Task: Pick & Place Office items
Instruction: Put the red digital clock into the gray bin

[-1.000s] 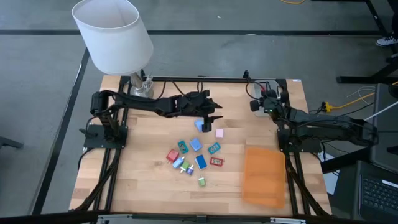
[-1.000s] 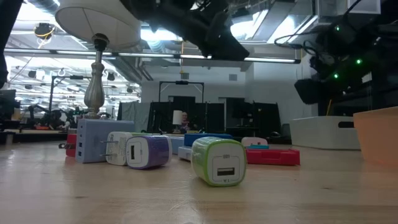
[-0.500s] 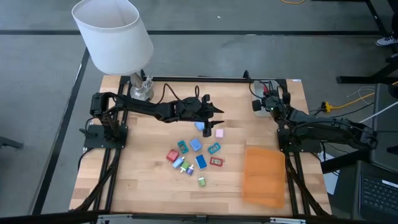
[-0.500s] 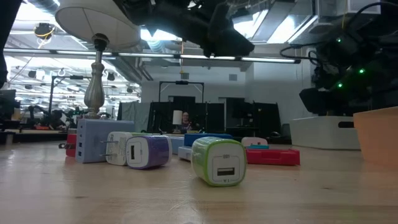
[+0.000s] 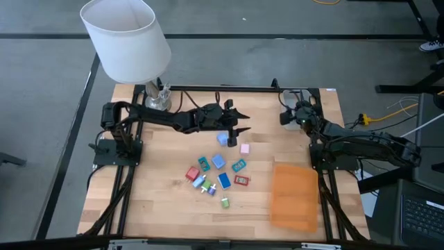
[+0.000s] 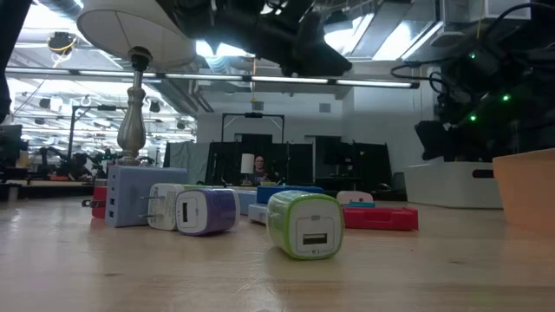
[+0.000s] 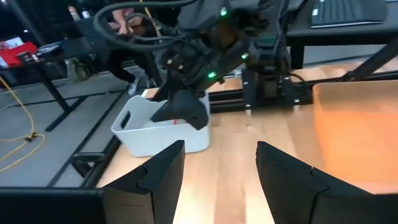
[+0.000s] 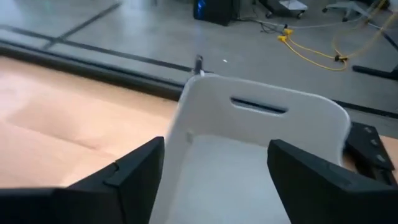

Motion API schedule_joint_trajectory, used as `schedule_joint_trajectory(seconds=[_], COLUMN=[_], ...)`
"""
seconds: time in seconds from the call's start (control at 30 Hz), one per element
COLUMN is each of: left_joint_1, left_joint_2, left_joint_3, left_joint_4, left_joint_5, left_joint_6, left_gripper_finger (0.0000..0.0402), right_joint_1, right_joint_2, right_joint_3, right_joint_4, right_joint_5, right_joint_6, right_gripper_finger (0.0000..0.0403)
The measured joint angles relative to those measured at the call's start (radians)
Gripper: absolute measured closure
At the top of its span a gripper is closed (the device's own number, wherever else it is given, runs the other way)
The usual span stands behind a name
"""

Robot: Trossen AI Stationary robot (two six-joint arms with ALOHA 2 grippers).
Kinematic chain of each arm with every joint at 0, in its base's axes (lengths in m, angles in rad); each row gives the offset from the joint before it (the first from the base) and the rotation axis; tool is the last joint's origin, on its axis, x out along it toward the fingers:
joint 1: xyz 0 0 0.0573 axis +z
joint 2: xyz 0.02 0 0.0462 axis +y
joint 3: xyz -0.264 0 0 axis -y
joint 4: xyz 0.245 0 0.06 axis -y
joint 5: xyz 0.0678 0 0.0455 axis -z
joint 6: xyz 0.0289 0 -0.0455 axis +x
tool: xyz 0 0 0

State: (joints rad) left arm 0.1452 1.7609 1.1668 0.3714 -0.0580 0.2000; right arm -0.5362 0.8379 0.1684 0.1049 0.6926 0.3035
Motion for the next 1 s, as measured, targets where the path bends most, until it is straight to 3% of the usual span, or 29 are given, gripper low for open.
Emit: schedule_joint_trajectory(seconds=[0.4, 0.6, 0.83, 1.0], left_joint_1=[0.091, 0.140, 0.208, 0.241], left_joint_2=[0.022, 0.028, 0.147, 0.250], left_joint_3=[-0.001, -0.001, -0.001, -0.001], left_joint_4=[0.023, 0.060, 0.330, 0.508], left_joint_5=[0.084, 0.156, 0.352, 0.374], left_joint_6=[0.014, 0.022, -0.069, -0.119], left_gripper_finger=[0.0208, 0.0208, 0.0208, 0.0208], right_joint_1=[0.003, 0.003, 0.003, 0.003], right_joint_2=[0.000, 0.000, 0.000, 0.000], right_joint_3=[0.000, 0.001, 0.001, 0.001], right_joint_4=[0.365, 0.499, 0.606, 0.608], right_joint_5=[-0.149, -0.303, -0.396, -0.537], right_joint_6=[-0.147, -0.186, -0.257, -0.264], right_gripper_finger=[0.0140, 0.0140, 0.0140, 0.0140])
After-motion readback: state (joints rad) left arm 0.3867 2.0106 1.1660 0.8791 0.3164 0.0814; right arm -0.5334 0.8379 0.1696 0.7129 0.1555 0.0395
